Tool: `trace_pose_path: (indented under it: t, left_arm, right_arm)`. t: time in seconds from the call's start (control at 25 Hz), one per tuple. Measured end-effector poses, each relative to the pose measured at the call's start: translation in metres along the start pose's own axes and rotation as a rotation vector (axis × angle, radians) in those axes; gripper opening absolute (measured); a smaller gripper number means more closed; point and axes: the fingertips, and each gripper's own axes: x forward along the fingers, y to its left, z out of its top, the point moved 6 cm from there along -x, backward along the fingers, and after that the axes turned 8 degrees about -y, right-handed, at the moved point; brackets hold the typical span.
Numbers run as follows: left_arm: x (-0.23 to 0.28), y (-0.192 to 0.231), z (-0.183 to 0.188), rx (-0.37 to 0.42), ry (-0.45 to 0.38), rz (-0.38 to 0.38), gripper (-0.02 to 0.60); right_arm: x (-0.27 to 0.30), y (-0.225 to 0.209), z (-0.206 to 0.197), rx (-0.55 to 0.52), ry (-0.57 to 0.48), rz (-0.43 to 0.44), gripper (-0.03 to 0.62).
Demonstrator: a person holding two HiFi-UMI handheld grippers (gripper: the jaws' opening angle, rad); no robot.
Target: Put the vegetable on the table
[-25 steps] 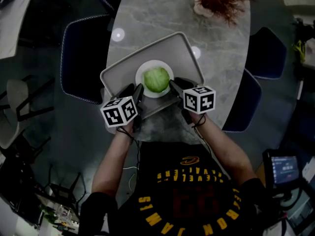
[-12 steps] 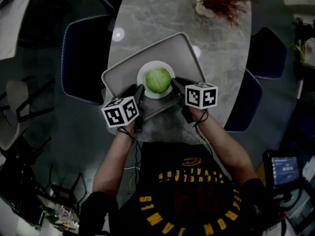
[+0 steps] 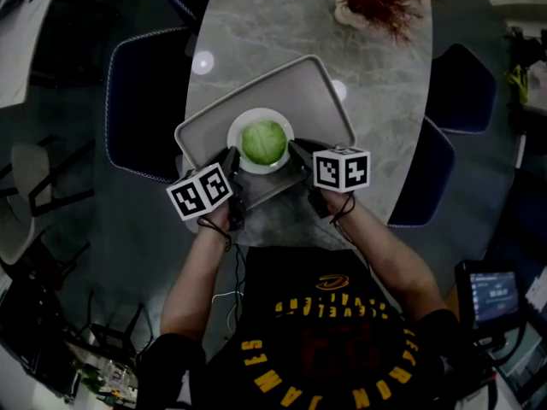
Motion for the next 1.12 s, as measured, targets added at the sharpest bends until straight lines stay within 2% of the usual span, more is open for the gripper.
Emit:
trace_pose_path:
  t: [0.16, 0.32, 0.76, 1.12]
  left_arm:
    - [-0.008, 0.005, -0.004, -0.043, 0.009, -0.008, 0.049]
    - [-0.022, -0.006, -0.011, -0.031, 0.014, -0.026, 0.049]
    - [-0.032, -0.039, -0.02, 0.02, -0.001, -0.074, 0.041]
    - [-0.05, -0.069, -0.062, 0.0, 0.003, -0.075, 0.04]
  right_arm:
    - [-0.007, 0.005, -0.004, 0.018, -0.032, 0.015, 0.043]
    - [-0.026, 0.013, -0.01, 0.044, -0.057, 0.022, 0.041]
    - [-0.057, -0.005, -0.021, 0.115, -0.13, 0.069, 0.041]
    - [-0.1, -0.025, -0.042, 0.16, -0.168, 0.131, 0.041]
